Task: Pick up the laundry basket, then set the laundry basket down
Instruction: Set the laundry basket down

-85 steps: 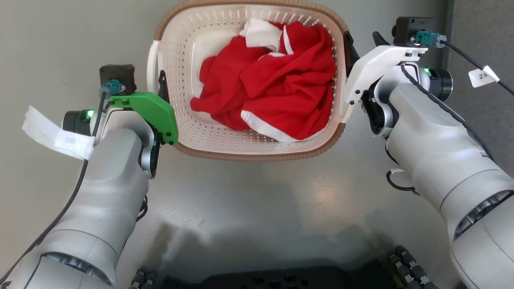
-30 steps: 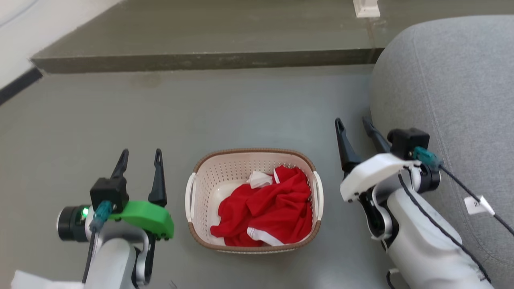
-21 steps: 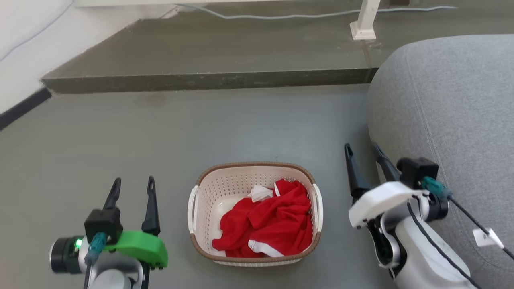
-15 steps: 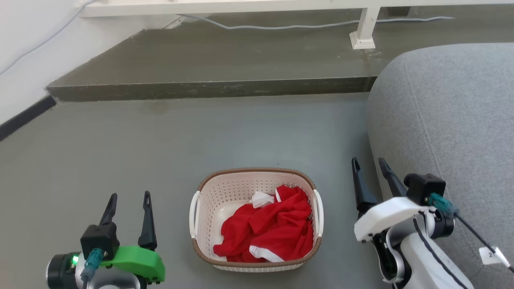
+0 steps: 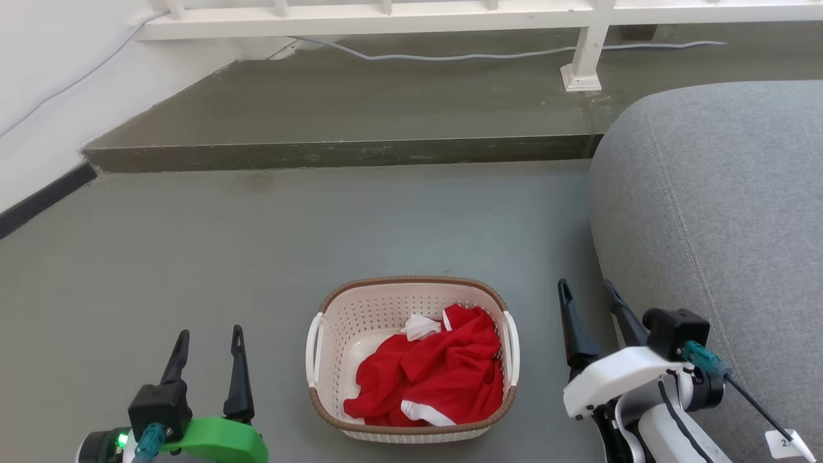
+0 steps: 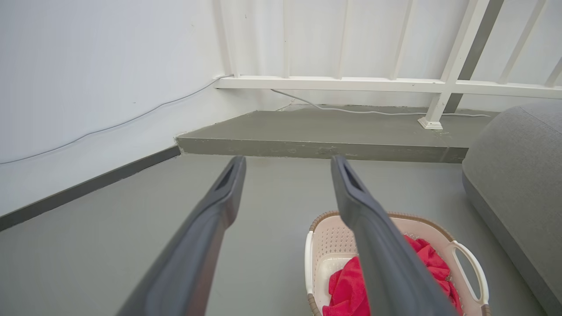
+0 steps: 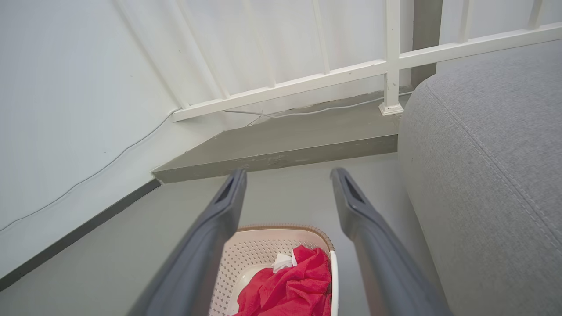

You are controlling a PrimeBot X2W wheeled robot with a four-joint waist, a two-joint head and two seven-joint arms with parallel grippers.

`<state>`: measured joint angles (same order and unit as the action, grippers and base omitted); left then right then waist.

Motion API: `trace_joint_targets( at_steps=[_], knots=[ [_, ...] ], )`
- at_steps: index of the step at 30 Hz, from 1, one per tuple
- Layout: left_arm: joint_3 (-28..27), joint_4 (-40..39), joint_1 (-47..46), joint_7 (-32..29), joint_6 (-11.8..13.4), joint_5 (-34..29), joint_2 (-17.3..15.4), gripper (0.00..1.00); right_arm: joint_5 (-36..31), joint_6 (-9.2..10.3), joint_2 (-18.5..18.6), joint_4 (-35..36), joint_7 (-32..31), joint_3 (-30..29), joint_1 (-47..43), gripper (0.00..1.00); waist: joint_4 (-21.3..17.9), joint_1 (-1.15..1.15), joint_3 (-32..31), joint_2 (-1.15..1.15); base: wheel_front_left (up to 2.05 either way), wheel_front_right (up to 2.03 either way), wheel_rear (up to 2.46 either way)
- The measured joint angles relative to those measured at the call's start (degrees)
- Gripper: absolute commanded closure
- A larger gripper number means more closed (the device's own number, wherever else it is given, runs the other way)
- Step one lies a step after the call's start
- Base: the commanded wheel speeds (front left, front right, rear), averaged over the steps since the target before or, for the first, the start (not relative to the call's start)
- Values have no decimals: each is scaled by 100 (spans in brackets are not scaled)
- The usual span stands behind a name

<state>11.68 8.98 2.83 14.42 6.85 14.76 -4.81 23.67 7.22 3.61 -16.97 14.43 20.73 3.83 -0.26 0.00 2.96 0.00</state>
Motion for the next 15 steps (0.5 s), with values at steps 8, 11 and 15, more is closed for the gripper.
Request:
trace_joint_targets(
  at_steps=[8,11,15],
  knots=[
    [-82,-218,106,0,0,-4,30,0,-103,0,-10,181,0,-137,-127,0,11,0,-8,0,0,0,0],
    [-102,-247,122,0,0,-119,31,0,-137,0,-11,229,0,-187,-205,0,9,0,-6,0,0,0,0],
    [-103,-320,161,0,0,-144,36,0,-205,0,-18,304,0,-215,-225,0,2,0,1,0,0,0,0]
  ],
)
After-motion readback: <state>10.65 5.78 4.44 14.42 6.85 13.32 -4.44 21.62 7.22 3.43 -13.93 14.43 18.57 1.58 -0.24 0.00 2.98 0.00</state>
